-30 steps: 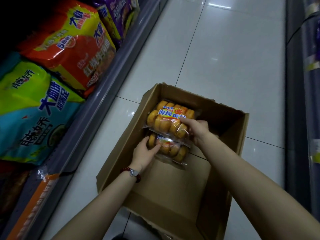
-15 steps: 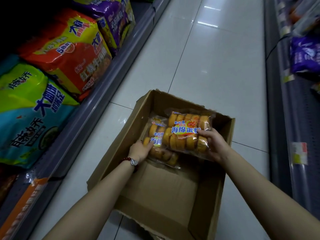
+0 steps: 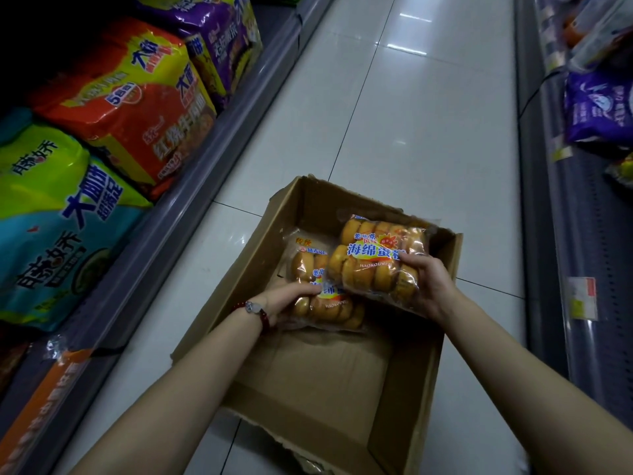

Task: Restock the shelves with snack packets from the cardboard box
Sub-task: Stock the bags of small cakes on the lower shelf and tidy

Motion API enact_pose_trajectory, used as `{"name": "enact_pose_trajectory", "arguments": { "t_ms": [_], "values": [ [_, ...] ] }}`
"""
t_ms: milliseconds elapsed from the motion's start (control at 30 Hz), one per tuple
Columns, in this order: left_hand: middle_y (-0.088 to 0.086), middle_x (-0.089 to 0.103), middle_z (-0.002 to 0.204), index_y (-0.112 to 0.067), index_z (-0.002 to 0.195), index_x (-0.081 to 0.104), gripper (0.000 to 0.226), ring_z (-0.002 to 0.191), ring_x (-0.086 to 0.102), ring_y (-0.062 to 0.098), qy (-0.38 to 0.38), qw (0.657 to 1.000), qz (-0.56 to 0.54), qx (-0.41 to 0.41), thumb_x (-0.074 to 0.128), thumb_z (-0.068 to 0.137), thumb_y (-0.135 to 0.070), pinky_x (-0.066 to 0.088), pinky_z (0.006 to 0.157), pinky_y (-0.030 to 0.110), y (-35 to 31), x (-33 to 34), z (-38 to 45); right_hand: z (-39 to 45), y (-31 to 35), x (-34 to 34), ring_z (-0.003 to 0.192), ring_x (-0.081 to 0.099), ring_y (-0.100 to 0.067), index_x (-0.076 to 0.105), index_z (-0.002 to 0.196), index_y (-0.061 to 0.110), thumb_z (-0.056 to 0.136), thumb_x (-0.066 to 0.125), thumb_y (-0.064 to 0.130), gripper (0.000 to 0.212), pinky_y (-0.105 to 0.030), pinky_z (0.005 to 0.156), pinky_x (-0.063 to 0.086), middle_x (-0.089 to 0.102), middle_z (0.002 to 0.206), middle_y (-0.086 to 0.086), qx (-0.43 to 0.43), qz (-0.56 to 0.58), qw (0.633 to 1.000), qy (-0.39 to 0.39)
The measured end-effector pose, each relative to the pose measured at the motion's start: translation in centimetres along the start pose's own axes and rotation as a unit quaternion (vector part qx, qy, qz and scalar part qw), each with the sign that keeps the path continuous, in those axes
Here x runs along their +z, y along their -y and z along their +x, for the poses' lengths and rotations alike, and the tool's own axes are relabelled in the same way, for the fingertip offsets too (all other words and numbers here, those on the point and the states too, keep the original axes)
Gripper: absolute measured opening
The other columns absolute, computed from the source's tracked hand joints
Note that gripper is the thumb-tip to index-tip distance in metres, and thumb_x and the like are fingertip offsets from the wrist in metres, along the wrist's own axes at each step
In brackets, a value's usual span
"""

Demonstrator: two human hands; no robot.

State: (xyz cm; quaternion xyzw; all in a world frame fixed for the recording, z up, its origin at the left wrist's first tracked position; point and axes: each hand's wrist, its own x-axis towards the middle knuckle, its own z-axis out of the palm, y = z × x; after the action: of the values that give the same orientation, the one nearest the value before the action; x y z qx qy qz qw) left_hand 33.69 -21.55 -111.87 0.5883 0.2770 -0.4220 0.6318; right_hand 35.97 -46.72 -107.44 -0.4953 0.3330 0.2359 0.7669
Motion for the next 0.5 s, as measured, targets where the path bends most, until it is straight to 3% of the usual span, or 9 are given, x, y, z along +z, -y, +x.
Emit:
{"name": "enact_pose_trajectory", "arguments": {
  "t_ms": [67, 133, 267, 400, 500],
  "values": [
    [0.007, 0.068, 0.112, -0.017, 0.131, 0.048, 0.078, 0.097, 0.068, 0.024, 0.005, 1.000, -0.011, 0.011, 0.085, 0.064, -0.033, 0.058, 0.078, 0.036, -0.1, -0.3, -0.5, -0.8, 0.3, 0.4, 0.072, 0.074, -0.030, 0.052, 0.126, 0.004, 0.089, 0.056, 0.011, 0.038, -0.040, 0.053, 0.059, 0.074, 0.092, -0.015, 0.022, 0.001, 1.000, 0.003],
    [0.009, 0.065, 0.121, -0.020, 0.133, 0.045, 0.095, 0.104, 0.066, 0.029, -0.001, 1.000, -0.021, 0.007, 0.090, 0.051, -0.036, 0.055, 0.088, 0.046, -0.4, -0.3, -1.7, -2.0, 0.9, 0.8, 0.073, 0.074, -0.030, 0.052, 0.128, 0.002, 0.090, 0.056, 0.013, 0.040, -0.040, 0.056, 0.059, 0.074, 0.092, -0.015, 0.036, -0.011, 0.999, 0.001],
    [0.008, 0.066, 0.119, -0.023, 0.130, 0.049, 0.096, 0.105, 0.066, 0.030, -0.020, 0.999, -0.030, 0.006, 0.089, 0.044, -0.041, 0.052, 0.091, 0.050, -1.6, 0.3, -6.3, -6.5, 3.1, 2.0, 0.077, 0.073, -0.029, 0.052, 0.127, 0.005, 0.091, 0.054, 0.016, 0.037, -0.040, 0.062, 0.059, 0.072, 0.100, -0.014, 0.075, -0.032, 0.997, 0.009],
    [0.011, 0.068, 0.117, -0.020, 0.126, 0.053, 0.065, 0.104, 0.066, 0.031, -0.008, 0.997, -0.070, 0.001, 0.081, 0.068, -0.031, 0.051, 0.093, 0.051, -3.9, 1.1, -13.5, -12.5, 5.9, 3.3, 0.078, 0.074, -0.029, 0.053, 0.127, 0.004, 0.093, 0.050, 0.018, 0.037, -0.044, 0.070, 0.061, 0.075, 0.094, -0.013, 0.103, -0.018, 0.994, 0.023],
    [0.011, 0.068, 0.116, -0.017, 0.129, 0.052, 0.072, 0.105, 0.066, 0.032, -0.023, 0.995, -0.097, 0.005, 0.083, 0.065, -0.030, 0.050, 0.093, 0.054, -6.5, 1.3, -20.2, -18.0, 9.1, 5.1, 0.082, 0.074, -0.030, 0.056, 0.123, 0.003, 0.094, 0.048, 0.021, 0.035, -0.046, 0.070, 0.061, 0.074, 0.097, -0.015, 0.105, -0.002, 0.994, 0.031]
  ]
}}
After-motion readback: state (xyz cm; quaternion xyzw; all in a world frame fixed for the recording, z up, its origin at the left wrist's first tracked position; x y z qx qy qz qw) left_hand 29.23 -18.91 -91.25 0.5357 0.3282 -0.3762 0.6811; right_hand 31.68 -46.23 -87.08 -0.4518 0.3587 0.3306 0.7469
